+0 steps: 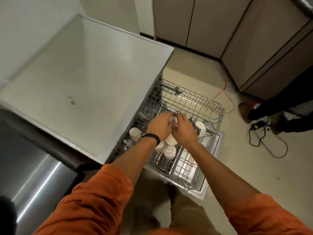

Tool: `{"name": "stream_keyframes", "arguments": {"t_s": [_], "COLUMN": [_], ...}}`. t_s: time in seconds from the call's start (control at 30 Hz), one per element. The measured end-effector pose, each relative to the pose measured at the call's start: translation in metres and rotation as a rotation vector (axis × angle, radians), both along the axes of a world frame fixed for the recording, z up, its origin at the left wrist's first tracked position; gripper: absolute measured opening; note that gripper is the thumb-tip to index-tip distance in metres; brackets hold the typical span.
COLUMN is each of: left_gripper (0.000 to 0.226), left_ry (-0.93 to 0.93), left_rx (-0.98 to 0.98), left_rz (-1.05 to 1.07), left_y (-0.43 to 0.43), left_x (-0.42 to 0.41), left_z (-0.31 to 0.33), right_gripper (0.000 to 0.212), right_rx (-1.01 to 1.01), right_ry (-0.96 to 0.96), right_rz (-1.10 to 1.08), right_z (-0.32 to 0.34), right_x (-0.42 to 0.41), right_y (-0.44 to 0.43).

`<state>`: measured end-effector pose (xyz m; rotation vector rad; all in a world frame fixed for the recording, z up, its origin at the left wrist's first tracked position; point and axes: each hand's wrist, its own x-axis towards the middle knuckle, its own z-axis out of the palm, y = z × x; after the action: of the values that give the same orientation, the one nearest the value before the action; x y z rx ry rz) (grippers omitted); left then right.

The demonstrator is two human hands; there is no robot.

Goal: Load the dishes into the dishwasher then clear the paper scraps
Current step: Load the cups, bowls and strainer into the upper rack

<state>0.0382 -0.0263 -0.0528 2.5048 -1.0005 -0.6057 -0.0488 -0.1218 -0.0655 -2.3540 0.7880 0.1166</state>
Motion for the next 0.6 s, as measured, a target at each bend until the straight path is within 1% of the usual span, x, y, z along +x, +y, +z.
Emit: {"name": "stream_keyframes", "arguments": {"t_s": [0.07,0.27,0.43,0.6], "left_gripper": [0.042,0.054,0.057,0.063], "left_ry": [-0.058,-0.185,-0.306,-0.348], "left_rx": [-0.053,-0.15,-0.157,-0.165], "left_rz": [0.016,0.149,0.325,0.563], "left_y": [0.032,0.142,0.253,0.356], "left_x": [-0.006,-0.013,-0.017,-0.025], "left_z": [0.023,0.078,0.105,0.122], "right_gripper": [0.055,0.05,0.052,0.052], "right_rx": [-0.026,-0.043,-0.036,-0.023], "right_ry": [-0.072,-0.205,-0.314,-0.327], "right_rz": [0.034,0.16,0.349,0.514], "right_z": [0.026,0.082,0.106,0.122], "right_x": [-0.004,0.004,0.027,0.049], "right_y": [0.026,0.119,0.216,0.314]}}
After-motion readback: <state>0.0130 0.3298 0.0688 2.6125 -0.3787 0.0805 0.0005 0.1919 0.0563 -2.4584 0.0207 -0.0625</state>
